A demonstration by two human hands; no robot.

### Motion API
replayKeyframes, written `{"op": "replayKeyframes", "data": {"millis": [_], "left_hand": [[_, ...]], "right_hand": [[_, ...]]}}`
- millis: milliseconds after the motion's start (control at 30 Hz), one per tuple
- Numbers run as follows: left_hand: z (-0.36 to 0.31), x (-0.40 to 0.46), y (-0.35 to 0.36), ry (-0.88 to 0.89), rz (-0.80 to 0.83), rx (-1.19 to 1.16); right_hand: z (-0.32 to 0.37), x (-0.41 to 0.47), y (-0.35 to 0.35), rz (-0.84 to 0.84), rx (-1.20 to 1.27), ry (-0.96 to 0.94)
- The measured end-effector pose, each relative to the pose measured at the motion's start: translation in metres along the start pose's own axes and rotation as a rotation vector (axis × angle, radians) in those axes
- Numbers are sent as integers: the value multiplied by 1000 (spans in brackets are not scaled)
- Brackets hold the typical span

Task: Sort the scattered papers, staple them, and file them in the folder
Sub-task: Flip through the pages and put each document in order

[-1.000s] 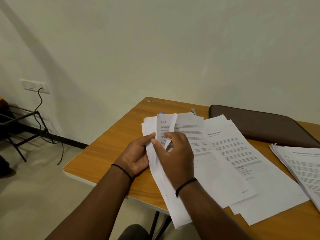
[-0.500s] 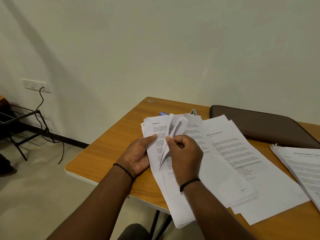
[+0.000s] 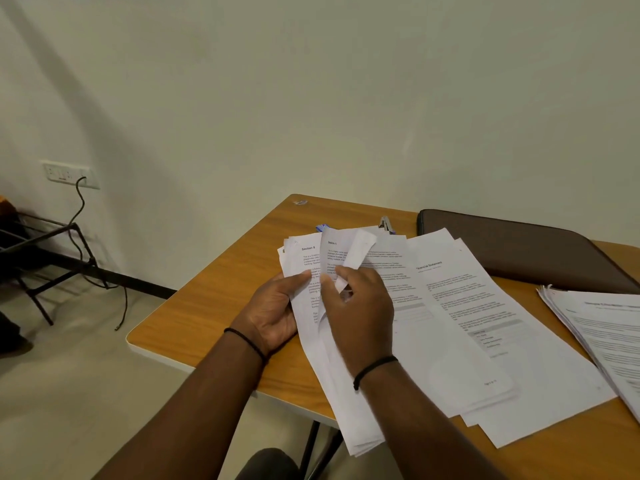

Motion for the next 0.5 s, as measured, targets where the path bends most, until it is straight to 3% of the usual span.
{"op": "replayKeyframes", "data": {"millis": [233, 500], "left_hand": [[1, 0, -2, -11, -4, 12], [1, 3, -4, 10, -20, 9]], "right_hand": [[1, 1, 0, -44, -130, 1], [-18, 5, -10, -90, 308, 246]]}}
Point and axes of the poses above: each hand's wrist, its own x-axis towards the middle knuckle, its own y-axis out of the palm, z = x × y, the point moved 6 cm from there along x, towards the middle knuckle, and after that the axes turned 8 degrees about x, right-handed, at the moved point
